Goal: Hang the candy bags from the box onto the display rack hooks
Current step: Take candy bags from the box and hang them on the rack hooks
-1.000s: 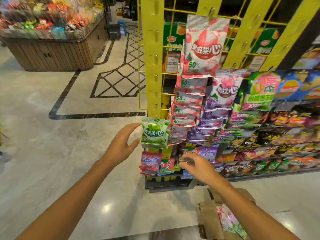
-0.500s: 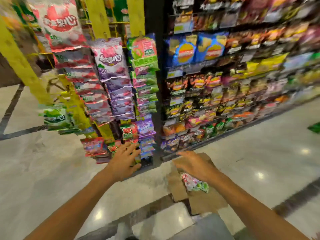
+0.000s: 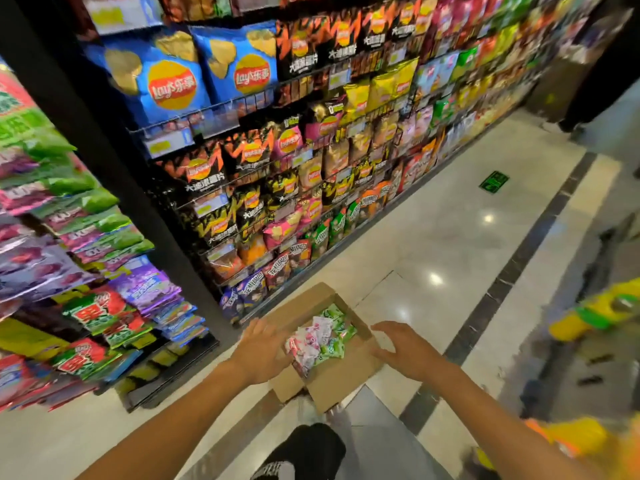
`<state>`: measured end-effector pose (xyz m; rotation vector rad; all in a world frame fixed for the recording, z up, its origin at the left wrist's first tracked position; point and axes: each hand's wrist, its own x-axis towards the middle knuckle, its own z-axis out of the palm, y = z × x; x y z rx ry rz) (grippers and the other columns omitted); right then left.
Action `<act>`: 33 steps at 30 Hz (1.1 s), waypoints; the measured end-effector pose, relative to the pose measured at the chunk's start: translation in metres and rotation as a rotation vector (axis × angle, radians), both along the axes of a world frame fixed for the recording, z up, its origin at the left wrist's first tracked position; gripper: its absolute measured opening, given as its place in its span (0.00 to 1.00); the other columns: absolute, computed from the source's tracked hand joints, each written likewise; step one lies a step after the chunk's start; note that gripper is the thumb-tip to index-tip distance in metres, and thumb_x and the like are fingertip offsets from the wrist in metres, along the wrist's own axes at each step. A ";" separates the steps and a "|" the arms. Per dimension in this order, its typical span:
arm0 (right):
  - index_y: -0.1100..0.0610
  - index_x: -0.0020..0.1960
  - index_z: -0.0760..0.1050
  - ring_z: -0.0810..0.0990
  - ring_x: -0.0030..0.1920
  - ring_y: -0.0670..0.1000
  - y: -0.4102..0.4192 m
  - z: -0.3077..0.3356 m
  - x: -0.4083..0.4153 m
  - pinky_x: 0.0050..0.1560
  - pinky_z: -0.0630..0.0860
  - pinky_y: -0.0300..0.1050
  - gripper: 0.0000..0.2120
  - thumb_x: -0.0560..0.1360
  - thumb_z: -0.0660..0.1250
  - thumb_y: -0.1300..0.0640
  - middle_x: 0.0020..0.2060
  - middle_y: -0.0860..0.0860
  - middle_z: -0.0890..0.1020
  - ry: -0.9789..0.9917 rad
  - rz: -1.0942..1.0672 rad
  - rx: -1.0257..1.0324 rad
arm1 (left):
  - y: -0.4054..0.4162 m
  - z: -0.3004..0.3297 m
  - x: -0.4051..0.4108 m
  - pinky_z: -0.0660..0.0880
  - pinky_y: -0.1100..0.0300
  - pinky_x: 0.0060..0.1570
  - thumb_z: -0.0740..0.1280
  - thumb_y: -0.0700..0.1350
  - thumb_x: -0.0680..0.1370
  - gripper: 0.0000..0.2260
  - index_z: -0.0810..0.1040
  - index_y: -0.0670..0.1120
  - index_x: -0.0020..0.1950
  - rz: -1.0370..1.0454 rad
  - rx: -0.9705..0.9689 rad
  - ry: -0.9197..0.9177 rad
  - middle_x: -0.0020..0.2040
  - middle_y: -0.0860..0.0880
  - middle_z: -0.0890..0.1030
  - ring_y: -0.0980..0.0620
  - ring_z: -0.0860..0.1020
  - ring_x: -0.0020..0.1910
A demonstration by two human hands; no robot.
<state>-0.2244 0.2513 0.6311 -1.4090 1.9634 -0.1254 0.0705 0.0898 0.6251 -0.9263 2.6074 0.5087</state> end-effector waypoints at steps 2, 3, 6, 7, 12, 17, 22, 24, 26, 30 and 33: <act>0.47 0.75 0.66 0.69 0.71 0.51 -0.009 -0.002 -0.025 0.72 0.66 0.46 0.26 0.80 0.63 0.41 0.71 0.47 0.71 0.026 -0.047 0.034 | -0.018 -0.020 -0.024 0.49 0.45 0.77 0.53 0.62 0.79 0.32 0.56 0.49 0.80 -0.008 0.030 -0.023 0.79 0.44 0.59 0.40 0.55 0.79; 0.49 0.76 0.66 0.69 0.72 0.52 -0.015 -0.003 -0.036 0.73 0.65 0.46 0.28 0.79 0.63 0.39 0.73 0.48 0.70 0.025 -0.064 0.070 | -0.027 -0.031 -0.031 0.50 0.45 0.77 0.56 0.60 0.80 0.31 0.56 0.50 0.80 0.002 0.048 -0.038 0.79 0.45 0.59 0.40 0.55 0.78; 0.50 0.76 0.65 0.67 0.74 0.53 -0.041 -0.007 -0.066 0.74 0.64 0.47 0.33 0.77 0.60 0.34 0.75 0.51 0.68 0.013 -0.112 0.182 | -0.053 -0.064 -0.050 0.50 0.47 0.77 0.49 0.65 0.77 0.34 0.54 0.52 0.81 0.043 0.121 -0.072 0.81 0.46 0.55 0.42 0.55 0.79; 0.50 0.76 0.64 0.67 0.74 0.54 -0.052 -0.011 -0.075 0.74 0.64 0.48 0.35 0.76 0.60 0.32 0.75 0.51 0.68 0.010 -0.123 0.197 | -0.063 -0.072 -0.055 0.50 0.48 0.77 0.46 0.65 0.75 0.35 0.55 0.53 0.80 0.072 0.142 -0.073 0.81 0.47 0.55 0.43 0.55 0.79; 0.51 0.76 0.65 0.68 0.73 0.52 -0.112 -0.048 -0.103 0.74 0.65 0.46 0.31 0.78 0.63 0.37 0.74 0.49 0.69 -0.069 -0.172 0.291 | -0.094 -0.111 -0.064 0.56 0.44 0.76 0.44 0.64 0.73 0.38 0.63 0.47 0.79 0.223 0.170 -0.051 0.79 0.43 0.62 0.40 0.61 0.78; 0.55 0.73 0.69 0.73 0.69 0.51 -0.166 -0.133 -0.119 0.67 0.70 0.42 0.23 0.80 0.67 0.51 0.69 0.51 0.75 -0.151 -0.150 0.406 | -0.099 -0.201 -0.057 0.74 0.42 0.62 0.59 0.56 0.74 0.27 0.78 0.43 0.66 0.422 0.270 -0.038 0.66 0.39 0.78 0.34 0.79 0.61; 0.55 0.71 0.71 0.75 0.66 0.51 -0.203 -0.276 -0.129 0.63 0.70 0.39 0.22 0.79 0.69 0.53 0.63 0.49 0.75 -0.195 -0.109 0.522 | -0.090 -0.290 -0.082 0.75 0.38 0.60 0.59 0.54 0.75 0.25 0.74 0.45 0.69 0.562 0.321 0.064 0.67 0.41 0.77 0.35 0.76 0.64; 0.54 0.70 0.72 0.76 0.66 0.50 -0.214 -0.347 -0.136 0.62 0.71 0.39 0.21 0.79 0.69 0.52 0.63 0.48 0.78 -0.214 -0.050 0.548 | -0.082 -0.343 -0.094 0.73 0.38 0.63 0.58 0.55 0.76 0.25 0.76 0.43 0.69 0.587 0.304 0.059 0.69 0.42 0.75 0.36 0.74 0.67; 0.52 0.70 0.73 0.78 0.65 0.49 -0.222 -0.416 -0.146 0.63 0.74 0.42 0.20 0.79 0.69 0.52 0.64 0.48 0.80 -0.249 0.031 0.550 | -0.071 -0.400 -0.109 0.73 0.41 0.65 0.57 0.56 0.77 0.26 0.75 0.43 0.70 0.616 0.297 0.036 0.70 0.43 0.74 0.38 0.72 0.69; 0.53 0.70 0.73 0.80 0.60 0.50 -0.234 -0.547 -0.161 0.62 0.76 0.47 0.20 0.78 0.70 0.54 0.60 0.50 0.82 -0.300 -0.029 0.583 | -0.049 -0.515 -0.145 0.73 0.43 0.65 0.57 0.57 0.77 0.27 0.71 0.45 0.71 0.671 0.316 0.045 0.69 0.43 0.74 0.39 0.72 0.69; 0.56 0.61 0.79 0.81 0.56 0.48 -0.235 -0.638 -0.167 0.58 0.75 0.46 0.14 0.77 0.72 0.54 0.55 0.48 0.83 -0.311 -0.106 0.594 | -0.037 -0.595 -0.169 0.71 0.45 0.67 0.68 0.51 0.76 0.25 0.72 0.45 0.71 0.712 0.341 0.078 0.71 0.44 0.73 0.40 0.71 0.70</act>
